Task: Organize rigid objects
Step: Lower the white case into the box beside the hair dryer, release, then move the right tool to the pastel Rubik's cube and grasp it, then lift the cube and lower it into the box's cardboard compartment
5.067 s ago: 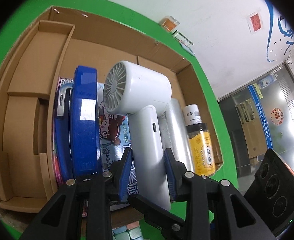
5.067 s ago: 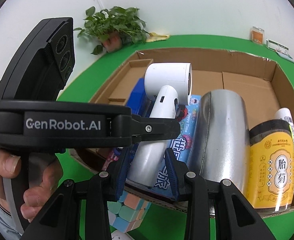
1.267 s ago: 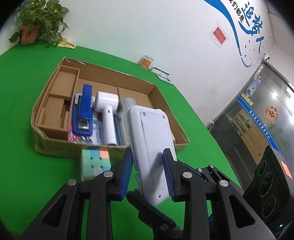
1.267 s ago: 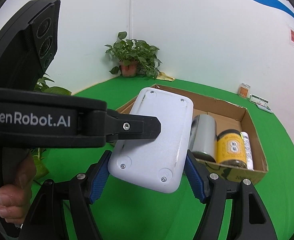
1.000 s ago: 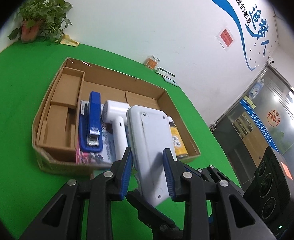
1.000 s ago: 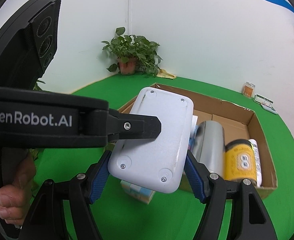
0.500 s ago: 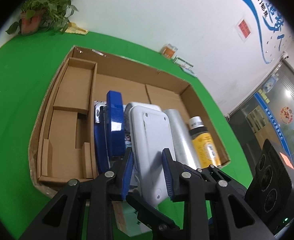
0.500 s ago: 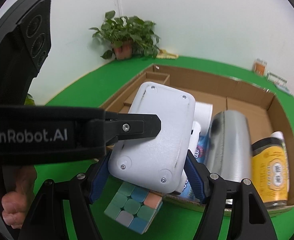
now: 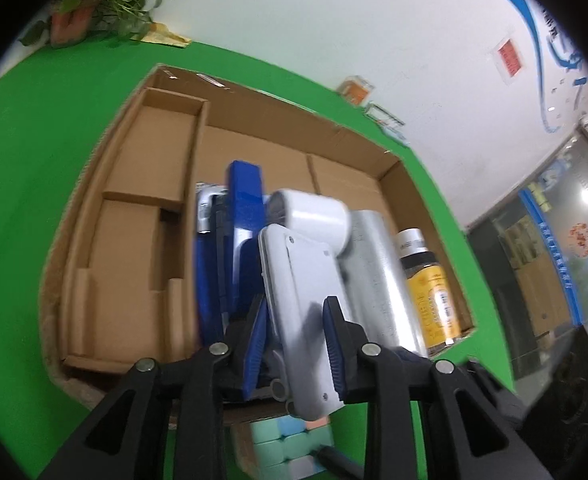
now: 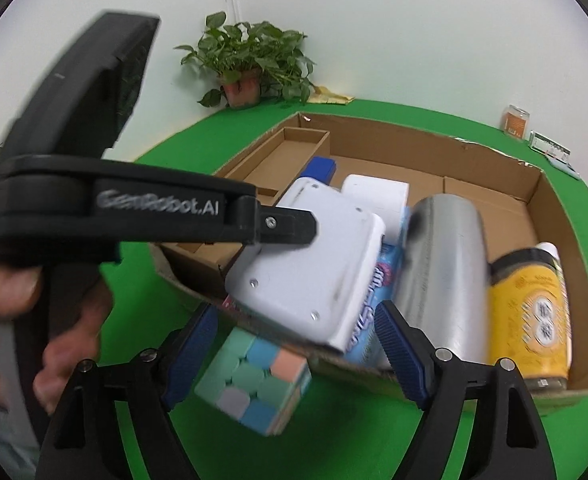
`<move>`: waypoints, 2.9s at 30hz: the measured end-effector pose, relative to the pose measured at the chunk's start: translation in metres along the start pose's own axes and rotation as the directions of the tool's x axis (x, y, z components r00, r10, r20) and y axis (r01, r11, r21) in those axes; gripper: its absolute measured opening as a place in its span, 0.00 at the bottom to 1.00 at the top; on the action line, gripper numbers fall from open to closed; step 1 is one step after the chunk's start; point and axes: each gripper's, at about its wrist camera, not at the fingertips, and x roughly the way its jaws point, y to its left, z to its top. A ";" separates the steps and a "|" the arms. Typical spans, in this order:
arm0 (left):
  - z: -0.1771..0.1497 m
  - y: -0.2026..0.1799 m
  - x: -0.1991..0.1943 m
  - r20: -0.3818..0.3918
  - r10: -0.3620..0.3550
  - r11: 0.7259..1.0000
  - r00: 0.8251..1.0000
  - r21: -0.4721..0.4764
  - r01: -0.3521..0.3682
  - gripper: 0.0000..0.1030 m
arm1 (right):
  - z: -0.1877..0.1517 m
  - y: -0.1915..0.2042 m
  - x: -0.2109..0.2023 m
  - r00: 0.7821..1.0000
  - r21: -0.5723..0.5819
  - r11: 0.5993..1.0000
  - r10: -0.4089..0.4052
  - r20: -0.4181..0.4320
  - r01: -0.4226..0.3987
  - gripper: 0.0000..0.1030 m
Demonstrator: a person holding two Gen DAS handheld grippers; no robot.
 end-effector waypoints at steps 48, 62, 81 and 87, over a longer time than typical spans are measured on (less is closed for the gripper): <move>-0.093 0.005 0.037 -0.215 -0.250 0.968 0.944 -0.089 0.236 0.68 | -0.096 0.003 0.011 0.988 0.036 0.997 0.078 -0.132 -0.073 0.62; -0.144 -0.035 0.020 -0.175 -0.249 0.968 0.953 -0.073 0.239 0.68 | -0.143 0.011 -0.041 0.993 0.051 0.994 -0.088 -0.074 0.092 0.59; -0.032 -0.016 -0.070 0.125 -0.090 0.996 0.988 0.006 0.090 0.65 | 0.008 0.054 -0.038 0.989 -0.072 0.997 -0.006 0.147 0.017 0.59; 0.010 0.013 -0.066 0.137 -0.018 0.999 0.990 -0.040 0.023 0.65 | 0.063 0.057 0.010 0.990 -0.049 0.997 0.066 0.127 -0.060 0.59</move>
